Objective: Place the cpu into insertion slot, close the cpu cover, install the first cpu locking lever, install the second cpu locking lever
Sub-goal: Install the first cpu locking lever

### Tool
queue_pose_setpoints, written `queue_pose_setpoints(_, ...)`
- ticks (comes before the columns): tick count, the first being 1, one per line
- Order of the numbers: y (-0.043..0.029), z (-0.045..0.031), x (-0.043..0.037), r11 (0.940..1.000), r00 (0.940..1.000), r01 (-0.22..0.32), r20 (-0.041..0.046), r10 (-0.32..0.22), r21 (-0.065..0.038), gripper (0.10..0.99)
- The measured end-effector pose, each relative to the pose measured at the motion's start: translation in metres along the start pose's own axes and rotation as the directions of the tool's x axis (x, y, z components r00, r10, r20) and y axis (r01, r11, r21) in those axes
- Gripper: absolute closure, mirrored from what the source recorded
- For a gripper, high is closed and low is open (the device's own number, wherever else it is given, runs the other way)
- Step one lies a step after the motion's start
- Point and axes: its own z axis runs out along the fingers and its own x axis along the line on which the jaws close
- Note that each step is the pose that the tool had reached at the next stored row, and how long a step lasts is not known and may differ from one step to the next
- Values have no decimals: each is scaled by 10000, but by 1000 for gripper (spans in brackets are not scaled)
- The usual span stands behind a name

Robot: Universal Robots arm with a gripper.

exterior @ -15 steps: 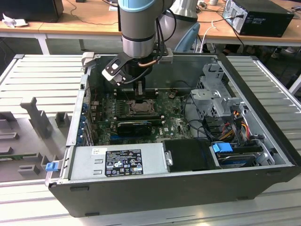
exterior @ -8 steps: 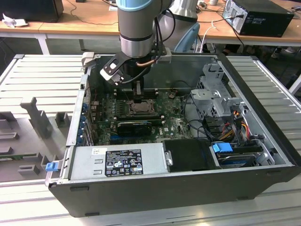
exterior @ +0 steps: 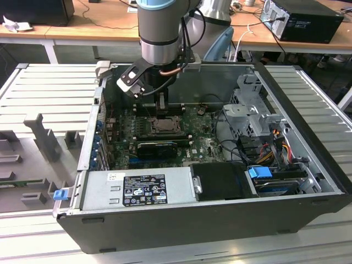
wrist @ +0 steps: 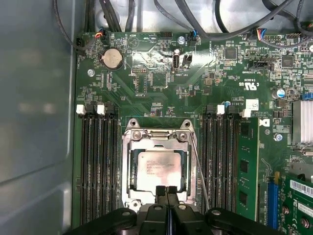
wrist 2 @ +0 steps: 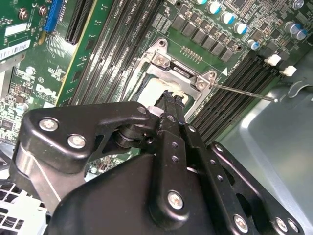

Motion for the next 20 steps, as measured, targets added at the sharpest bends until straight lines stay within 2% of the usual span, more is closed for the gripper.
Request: queue_pose_setpoints(20,3,-67,2,10000,10000,0,1,0,1,980)
